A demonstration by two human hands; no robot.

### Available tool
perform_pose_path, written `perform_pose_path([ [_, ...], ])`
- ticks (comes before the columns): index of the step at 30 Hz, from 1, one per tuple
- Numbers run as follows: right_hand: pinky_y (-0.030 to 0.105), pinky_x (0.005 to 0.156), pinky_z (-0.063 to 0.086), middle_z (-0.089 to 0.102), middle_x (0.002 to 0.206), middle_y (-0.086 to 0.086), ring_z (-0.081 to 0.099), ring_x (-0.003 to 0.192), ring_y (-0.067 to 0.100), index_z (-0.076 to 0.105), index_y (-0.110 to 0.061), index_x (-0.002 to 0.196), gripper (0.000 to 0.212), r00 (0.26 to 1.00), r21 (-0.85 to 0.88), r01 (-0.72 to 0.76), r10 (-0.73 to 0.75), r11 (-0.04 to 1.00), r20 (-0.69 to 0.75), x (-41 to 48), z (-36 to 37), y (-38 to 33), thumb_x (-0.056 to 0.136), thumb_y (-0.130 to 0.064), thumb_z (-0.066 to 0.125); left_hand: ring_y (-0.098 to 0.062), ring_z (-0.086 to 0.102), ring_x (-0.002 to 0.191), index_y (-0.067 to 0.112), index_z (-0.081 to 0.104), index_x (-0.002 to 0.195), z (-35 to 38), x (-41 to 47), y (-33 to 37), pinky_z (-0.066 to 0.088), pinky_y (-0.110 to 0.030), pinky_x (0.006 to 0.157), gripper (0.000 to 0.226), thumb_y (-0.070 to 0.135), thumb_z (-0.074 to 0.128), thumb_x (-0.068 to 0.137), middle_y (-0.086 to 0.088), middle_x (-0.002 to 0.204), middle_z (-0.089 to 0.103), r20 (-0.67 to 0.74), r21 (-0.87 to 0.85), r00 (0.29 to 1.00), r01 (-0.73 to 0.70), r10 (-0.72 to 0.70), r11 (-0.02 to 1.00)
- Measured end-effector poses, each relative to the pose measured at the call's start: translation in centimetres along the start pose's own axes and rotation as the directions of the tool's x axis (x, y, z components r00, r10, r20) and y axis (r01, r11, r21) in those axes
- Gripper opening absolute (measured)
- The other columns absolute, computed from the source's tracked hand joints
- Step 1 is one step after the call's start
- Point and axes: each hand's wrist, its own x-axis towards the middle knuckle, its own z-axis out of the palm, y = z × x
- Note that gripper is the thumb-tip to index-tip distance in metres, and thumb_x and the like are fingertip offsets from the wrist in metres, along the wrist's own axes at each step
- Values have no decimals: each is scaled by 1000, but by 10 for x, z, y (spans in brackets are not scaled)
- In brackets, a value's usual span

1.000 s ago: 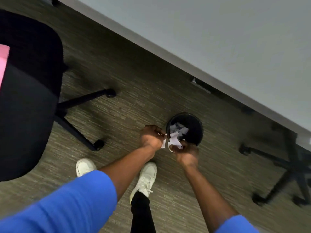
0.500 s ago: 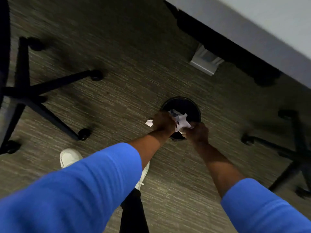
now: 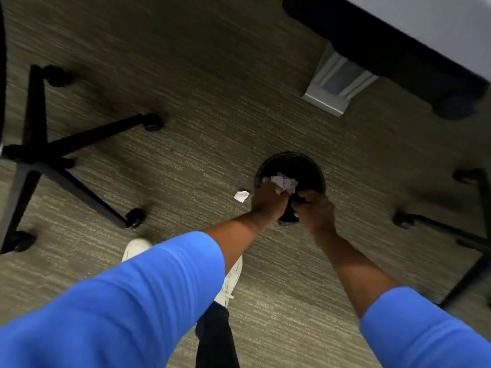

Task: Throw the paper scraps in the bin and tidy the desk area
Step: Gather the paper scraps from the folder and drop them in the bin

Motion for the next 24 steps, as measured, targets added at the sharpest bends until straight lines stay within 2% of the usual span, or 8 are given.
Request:
perform_pose_path([
  [4,35,88,58,81,102,6,74,100,27,82,-19,94,11,999,-139,35,-37,990,-7,-30,10,-10,85,-23,77,-35,70,111,8,79,102,-19,-10,-22,52,-41,87,30,30,59,100,-17,113,77,37,143,999,-41,36,989],
  [7,37,84,60,81,93,5,76,92,28,81,-22,85,7,998,-112,52,-49,992,29,-41,27,-8,86,-22,74,-36,71,109,4,80,101,-48,-22,-33,53,-41,89,32,27,59,102,-19,111,78,62,146,997,-54,45,988],
  [10,46,83,62,78,85,-1,75,84,25,76,-27,87,12,990,-61,5,3,998,138,-47,51,-4,83,-33,66,-36,72,111,11,81,101,-77,-31,-53,54,-38,88,30,35,63,99,-16,113,78,18,164,1000,-9,6,986],
  [15,48,74,63,78,74,-1,76,71,23,76,-22,78,31,979,11,119,-119,993,167,-40,115,-4,69,-46,58,-34,70,117,10,80,106,-117,-41,-97,55,-37,95,33,37,63,100,-13,119,78,24,257,998,55,-64,965],
  [18,43,76,62,79,79,5,76,78,28,77,-17,75,20,978,-141,175,-154,975,144,-35,150,-26,78,-34,66,-32,68,117,16,76,108,-130,-36,-131,55,-36,97,32,43,61,101,-9,120,76,47,317,997,49,-67,947],
  [20,41,74,60,77,80,15,75,79,37,76,-13,73,25,968,-255,245,-221,935,118,-24,176,-35,81,-33,62,-31,68,116,20,74,110,-136,-30,-153,55,-38,97,29,44,61,100,-7,120,76,62,345,996,38,-64,938],
  [22,44,78,57,74,94,23,72,89,44,75,-9,84,22,958,-359,278,-228,891,175,-12,198,-42,84,-27,64,-31,69,116,22,72,110,-140,-21,-171,56,-39,96,27,44,62,98,-7,120,76,62,395,997,9,-37,918],
  [24,41,87,54,69,113,18,68,106,40,71,-12,98,17,950,-443,292,-204,847,236,3,218,-44,83,-19,65,-32,69,118,23,71,111,-142,-8,-185,57,-41,96,28,45,61,98,-8,121,75,73,440,997,-24,-9,898],
])
